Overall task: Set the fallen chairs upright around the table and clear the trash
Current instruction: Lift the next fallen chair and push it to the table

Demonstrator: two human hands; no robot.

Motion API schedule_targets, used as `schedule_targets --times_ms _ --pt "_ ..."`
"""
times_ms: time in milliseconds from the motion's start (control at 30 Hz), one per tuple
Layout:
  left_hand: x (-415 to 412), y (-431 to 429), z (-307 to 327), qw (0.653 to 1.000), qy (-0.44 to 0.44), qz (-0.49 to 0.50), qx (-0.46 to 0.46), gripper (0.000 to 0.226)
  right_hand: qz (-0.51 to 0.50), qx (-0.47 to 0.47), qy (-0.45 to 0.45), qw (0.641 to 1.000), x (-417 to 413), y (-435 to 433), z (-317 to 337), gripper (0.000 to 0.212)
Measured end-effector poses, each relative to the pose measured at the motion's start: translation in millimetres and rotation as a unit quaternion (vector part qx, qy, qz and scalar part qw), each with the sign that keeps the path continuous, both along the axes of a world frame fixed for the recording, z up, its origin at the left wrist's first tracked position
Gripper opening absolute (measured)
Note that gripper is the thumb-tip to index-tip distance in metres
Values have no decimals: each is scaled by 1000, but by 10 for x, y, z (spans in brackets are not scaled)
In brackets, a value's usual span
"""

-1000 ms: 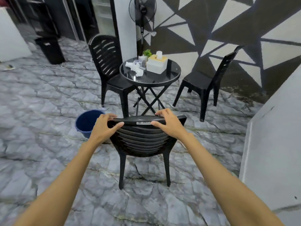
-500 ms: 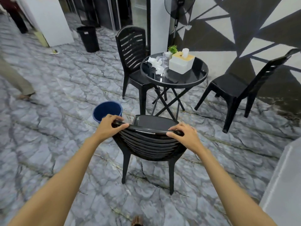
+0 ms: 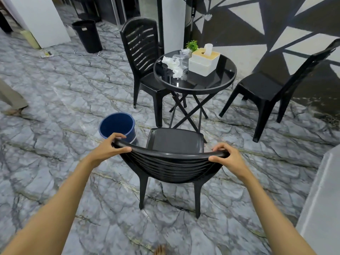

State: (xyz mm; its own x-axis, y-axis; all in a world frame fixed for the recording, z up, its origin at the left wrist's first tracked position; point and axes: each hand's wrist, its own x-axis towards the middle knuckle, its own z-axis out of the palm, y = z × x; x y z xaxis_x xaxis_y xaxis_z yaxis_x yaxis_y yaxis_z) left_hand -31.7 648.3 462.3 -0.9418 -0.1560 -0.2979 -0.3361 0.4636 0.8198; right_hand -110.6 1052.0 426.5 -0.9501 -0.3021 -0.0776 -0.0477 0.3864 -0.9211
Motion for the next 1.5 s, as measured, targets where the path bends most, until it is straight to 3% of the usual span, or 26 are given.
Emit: schedule_targets --times_ms 267,433,700,767,867,933,1133,1233,1333,1500 --pt "-178 430 -250 987 63 73 128 54 -23 -11 -50 998 -475 357 96 73" --pt "-401 674 -314 983 86 79 139 59 -41 -17 -82 996 -664 553 149 93" --pt "-747 428 -179 985 93 12 145 79 -96 -89 -50 990 -590 340 33 62" --pt "-846 404 -158 987 89 -8 137 67 -104 -97 -47 989 -591 328 22 59" --pt "-1049 378 -168 988 86 -28 122 28 -133 -99 -33 986 -595 316 -22 60" --pt "-1216 341 -187 989 82 -30 118 18 -150 -103 -25 983 -625 284 -40 59" --pt "-1515 243 -171 987 68 -21 144 17 -141 -96 -43 984 -764 188 -53 59" --pt "-1500 195 -220 988 65 -18 137 18 -118 -98 -62 986 -866 211 -20 47" --pt "-1412 249 -288 987 57 -13 153 17 -79 -73 -85 990 -937 325 6 59" --pt "-1368 415 -316 984 63 18 165 18 -71 -70 -89 991 -1043 448 44 39"
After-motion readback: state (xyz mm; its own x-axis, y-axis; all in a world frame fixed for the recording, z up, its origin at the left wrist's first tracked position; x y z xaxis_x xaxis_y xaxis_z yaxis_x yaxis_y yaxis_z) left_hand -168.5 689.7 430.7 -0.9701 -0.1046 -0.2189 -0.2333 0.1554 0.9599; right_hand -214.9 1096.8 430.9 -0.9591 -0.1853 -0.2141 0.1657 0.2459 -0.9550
